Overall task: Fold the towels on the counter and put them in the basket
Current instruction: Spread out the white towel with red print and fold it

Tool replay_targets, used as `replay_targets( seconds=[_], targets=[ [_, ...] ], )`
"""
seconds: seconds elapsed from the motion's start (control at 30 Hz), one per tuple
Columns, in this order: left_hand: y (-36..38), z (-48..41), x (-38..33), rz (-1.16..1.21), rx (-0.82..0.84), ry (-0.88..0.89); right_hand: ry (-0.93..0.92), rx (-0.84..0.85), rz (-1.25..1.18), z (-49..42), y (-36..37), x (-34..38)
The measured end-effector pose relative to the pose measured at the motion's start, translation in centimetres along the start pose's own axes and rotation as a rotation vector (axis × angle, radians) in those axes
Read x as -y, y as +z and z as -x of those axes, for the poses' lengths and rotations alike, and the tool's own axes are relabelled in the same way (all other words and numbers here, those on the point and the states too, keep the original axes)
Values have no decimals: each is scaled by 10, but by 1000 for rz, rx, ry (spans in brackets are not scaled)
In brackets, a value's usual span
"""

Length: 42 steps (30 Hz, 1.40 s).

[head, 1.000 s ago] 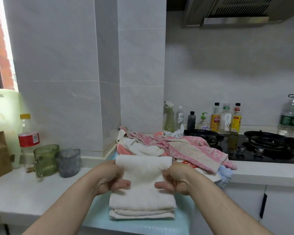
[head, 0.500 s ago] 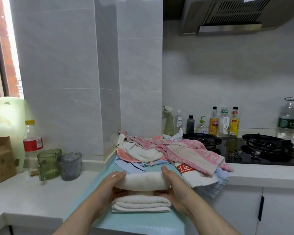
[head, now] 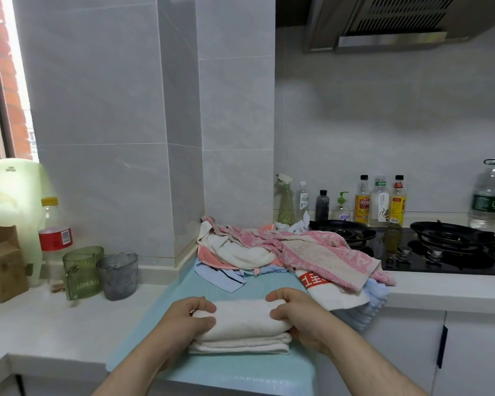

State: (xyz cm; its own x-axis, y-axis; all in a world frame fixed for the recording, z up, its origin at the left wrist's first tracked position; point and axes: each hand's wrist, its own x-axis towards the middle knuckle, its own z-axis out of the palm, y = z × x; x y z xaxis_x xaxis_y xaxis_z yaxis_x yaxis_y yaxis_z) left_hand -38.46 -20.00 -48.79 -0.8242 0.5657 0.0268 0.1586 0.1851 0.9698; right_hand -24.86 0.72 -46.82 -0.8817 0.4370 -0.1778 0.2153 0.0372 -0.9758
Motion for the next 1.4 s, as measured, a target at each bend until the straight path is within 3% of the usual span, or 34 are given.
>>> replay_targets(
  seconds=[0.2, 0.43, 0.67, 0.83, 0.93, 1.03, 1.4],
  targets=[
    [2, 2, -9, -290, -9, 88, -179, -39, 360, 2, -10, -3],
    [-18, 1, -7, -331, 221, -47, -85, 33, 315, 10, -18, -16],
    [-17, 10, 1, -164, 181, 118, -191, 27, 227, 23, -10, -18],
    [-11, -8, 5, 95, 1, 143, -312, -59, -18, 6, 8, -15],
    [-4, -16, 12, 154, -66, 220, -347, -129, -36, -9, 16, -20],
    [0, -16, 16, 148, -65, 264, -362, -154, 5, -16, 19, -28],
    [-3, -22, 20, 293, 24, 143, -285, -149, -39, -10, 22, -25]
  ],
)
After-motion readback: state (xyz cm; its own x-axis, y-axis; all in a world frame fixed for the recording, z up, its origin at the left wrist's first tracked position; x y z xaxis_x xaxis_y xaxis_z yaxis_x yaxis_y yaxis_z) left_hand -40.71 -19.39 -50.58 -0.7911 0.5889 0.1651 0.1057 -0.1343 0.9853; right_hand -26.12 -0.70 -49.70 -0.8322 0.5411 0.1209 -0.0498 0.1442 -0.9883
